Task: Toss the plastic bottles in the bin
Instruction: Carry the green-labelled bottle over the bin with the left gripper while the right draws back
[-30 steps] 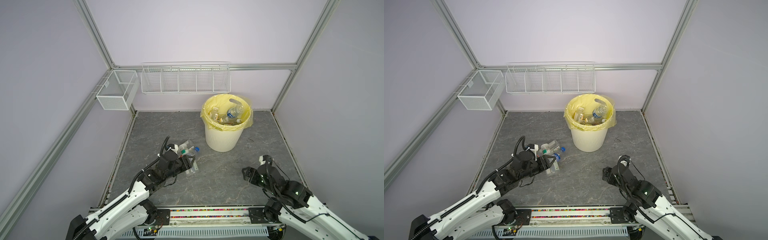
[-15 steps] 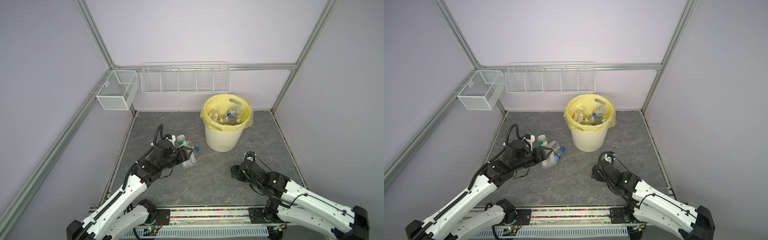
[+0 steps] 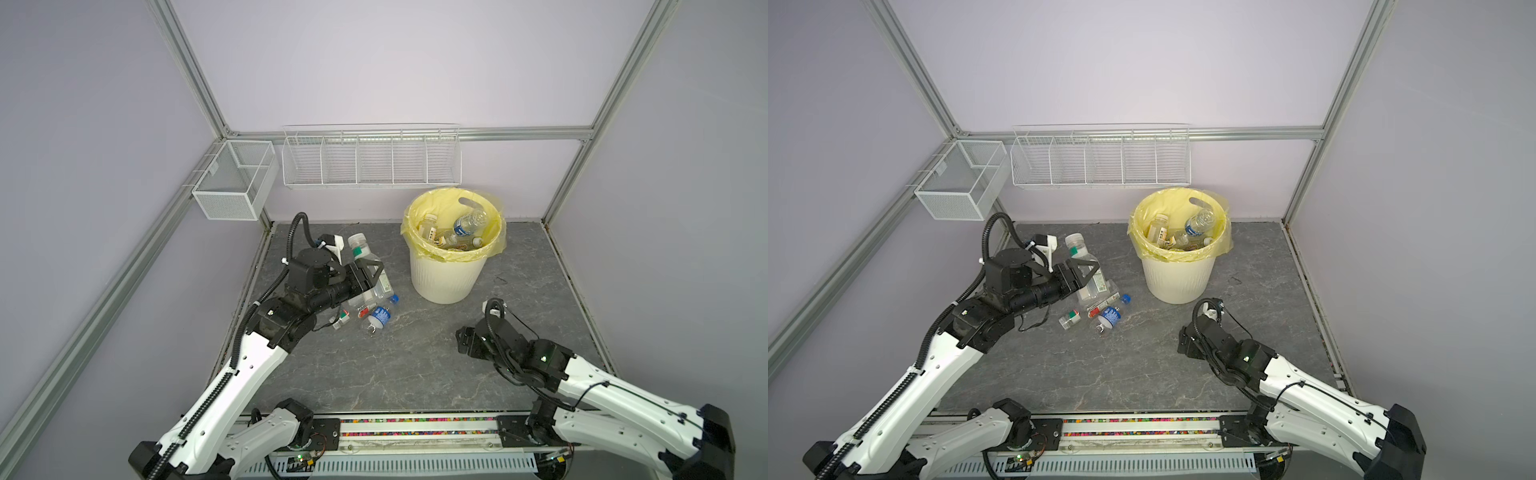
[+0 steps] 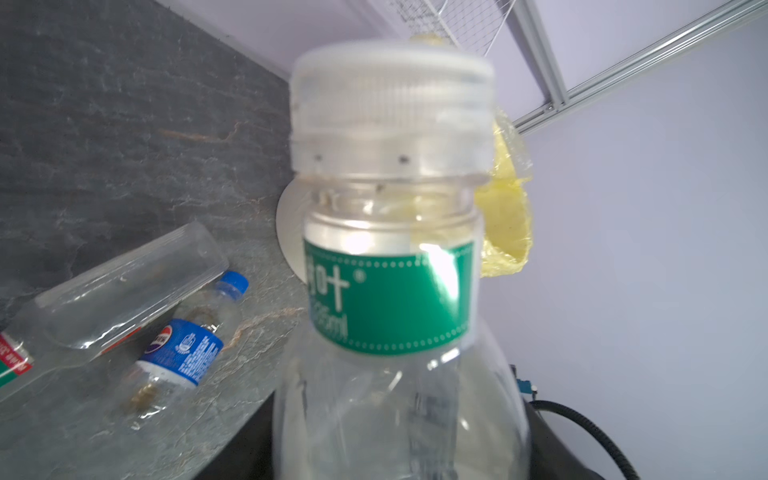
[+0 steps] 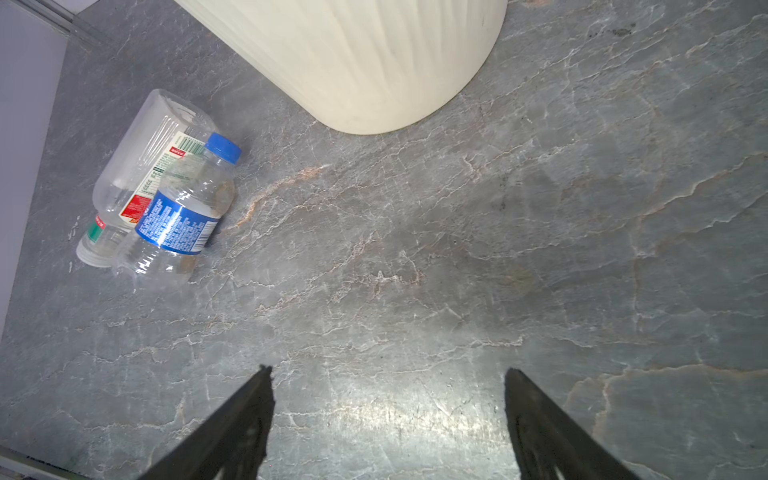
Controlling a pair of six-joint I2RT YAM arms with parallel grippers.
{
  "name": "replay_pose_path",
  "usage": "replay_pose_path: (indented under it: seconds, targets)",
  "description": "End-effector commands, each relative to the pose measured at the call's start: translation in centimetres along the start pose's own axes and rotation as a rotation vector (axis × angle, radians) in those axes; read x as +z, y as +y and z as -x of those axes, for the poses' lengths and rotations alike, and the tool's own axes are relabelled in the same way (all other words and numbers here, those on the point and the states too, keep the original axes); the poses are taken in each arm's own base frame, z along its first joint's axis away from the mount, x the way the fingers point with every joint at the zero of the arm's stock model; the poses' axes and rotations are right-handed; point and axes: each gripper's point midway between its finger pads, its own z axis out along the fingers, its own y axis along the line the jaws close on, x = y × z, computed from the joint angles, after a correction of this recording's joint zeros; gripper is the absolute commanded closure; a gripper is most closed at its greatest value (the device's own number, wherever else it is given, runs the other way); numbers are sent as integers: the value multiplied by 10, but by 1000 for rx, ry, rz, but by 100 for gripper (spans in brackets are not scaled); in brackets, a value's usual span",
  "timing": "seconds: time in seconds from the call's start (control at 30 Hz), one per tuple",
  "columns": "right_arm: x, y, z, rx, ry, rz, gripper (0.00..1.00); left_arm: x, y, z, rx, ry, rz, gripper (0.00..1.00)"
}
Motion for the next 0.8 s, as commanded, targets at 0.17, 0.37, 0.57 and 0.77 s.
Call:
replay_pose_path:
  seconds: [0.17, 0.37, 0.57, 0.77]
  targets:
    - [-10, 2, 6, 0, -28, 23, 12, -5, -16, 7, 29, -8, -55, 34]
    - [-11, 1, 8, -4, -36, 18, 12, -11, -10, -4, 29, 5, -71, 34]
    - [-12, -2, 7, -8, -34, 11, 12, -14, -11, 2, 44, -7, -37, 34]
    - [-10, -6, 4, 7, -39, 6, 12, 19, -59, 40, 44, -21, -104, 34]
